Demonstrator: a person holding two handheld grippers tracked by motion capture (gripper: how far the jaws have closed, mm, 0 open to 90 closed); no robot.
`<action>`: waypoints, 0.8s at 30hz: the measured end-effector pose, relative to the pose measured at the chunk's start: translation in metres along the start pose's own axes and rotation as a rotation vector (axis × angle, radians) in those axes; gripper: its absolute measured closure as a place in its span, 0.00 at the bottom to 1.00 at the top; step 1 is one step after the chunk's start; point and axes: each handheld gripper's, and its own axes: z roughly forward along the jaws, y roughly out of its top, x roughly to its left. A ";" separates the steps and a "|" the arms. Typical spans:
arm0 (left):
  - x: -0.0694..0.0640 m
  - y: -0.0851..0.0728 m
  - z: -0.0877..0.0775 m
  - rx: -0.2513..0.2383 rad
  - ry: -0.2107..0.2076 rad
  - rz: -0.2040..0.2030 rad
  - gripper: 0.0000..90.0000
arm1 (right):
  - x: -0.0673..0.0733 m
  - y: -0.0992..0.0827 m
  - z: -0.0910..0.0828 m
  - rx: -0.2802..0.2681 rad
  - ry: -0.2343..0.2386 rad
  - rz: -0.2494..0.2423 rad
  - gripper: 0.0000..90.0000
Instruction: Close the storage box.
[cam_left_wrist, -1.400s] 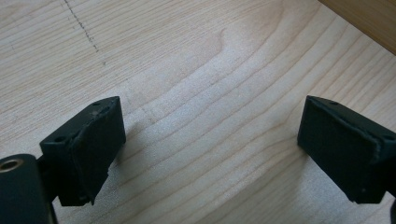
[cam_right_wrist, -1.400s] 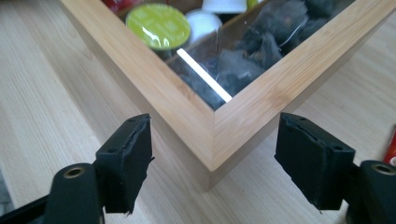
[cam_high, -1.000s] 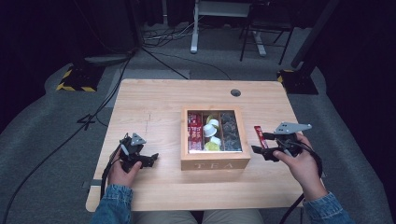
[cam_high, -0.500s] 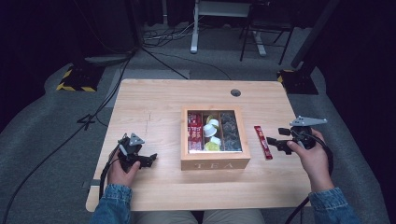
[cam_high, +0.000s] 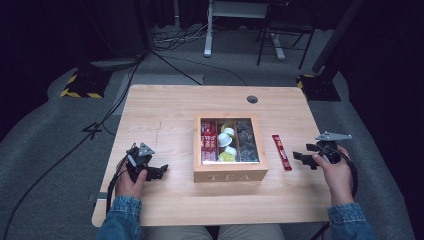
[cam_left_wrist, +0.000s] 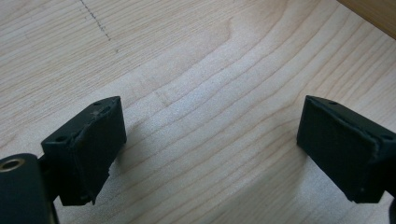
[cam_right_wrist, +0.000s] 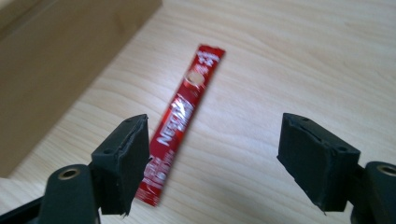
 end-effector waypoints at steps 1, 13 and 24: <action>0.000 0.000 0.000 -0.001 0.000 0.000 0.09 | -0.001 -0.002 0.001 0.006 -0.003 -0.004 0.28; 0.000 0.000 0.001 -0.004 0.000 -0.003 0.09 | -0.016 -0.028 0.015 0.035 -0.042 0.032 0.28; 0.000 0.001 0.002 -0.005 0.000 -0.009 0.07 | -0.016 -0.042 0.023 -0.002 -0.073 0.005 0.24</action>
